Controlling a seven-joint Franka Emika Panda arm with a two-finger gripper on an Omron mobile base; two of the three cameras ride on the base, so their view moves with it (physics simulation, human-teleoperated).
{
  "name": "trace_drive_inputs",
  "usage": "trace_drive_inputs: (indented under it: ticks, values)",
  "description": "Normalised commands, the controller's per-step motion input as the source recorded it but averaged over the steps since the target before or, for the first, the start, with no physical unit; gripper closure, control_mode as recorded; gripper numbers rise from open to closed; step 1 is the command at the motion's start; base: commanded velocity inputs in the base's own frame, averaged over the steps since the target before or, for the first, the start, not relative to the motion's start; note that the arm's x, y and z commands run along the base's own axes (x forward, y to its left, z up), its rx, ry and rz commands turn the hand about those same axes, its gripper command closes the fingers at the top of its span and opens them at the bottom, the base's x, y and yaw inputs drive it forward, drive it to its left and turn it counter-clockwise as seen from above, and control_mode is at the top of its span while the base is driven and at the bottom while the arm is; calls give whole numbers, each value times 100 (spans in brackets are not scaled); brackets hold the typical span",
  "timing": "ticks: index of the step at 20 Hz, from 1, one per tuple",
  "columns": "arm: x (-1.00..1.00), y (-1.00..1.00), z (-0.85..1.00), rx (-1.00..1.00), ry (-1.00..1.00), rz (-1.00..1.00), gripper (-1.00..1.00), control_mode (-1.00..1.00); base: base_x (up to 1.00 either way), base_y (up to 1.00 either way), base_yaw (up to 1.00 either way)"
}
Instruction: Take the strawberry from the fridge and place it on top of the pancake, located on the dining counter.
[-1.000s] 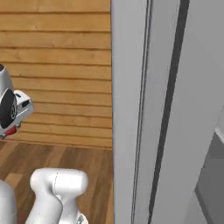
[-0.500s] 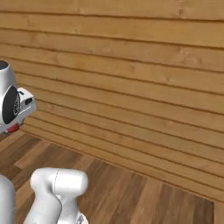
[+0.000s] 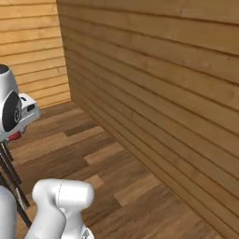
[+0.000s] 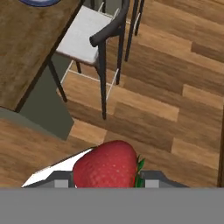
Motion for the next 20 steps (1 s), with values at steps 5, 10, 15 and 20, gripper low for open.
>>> trace_drive_inputs:
  ticks: [5,10,15,20]
  values:
    - [0,0,0,0,0,0,100,100,0,-56,75]
    - [0,0,0,0,0,0,100,100,3,-68,68]
    - [0,0,0,0,0,0,100,100,13,-64,69]
    - [0,0,0,0,0,0,100,100,7,-34,70]
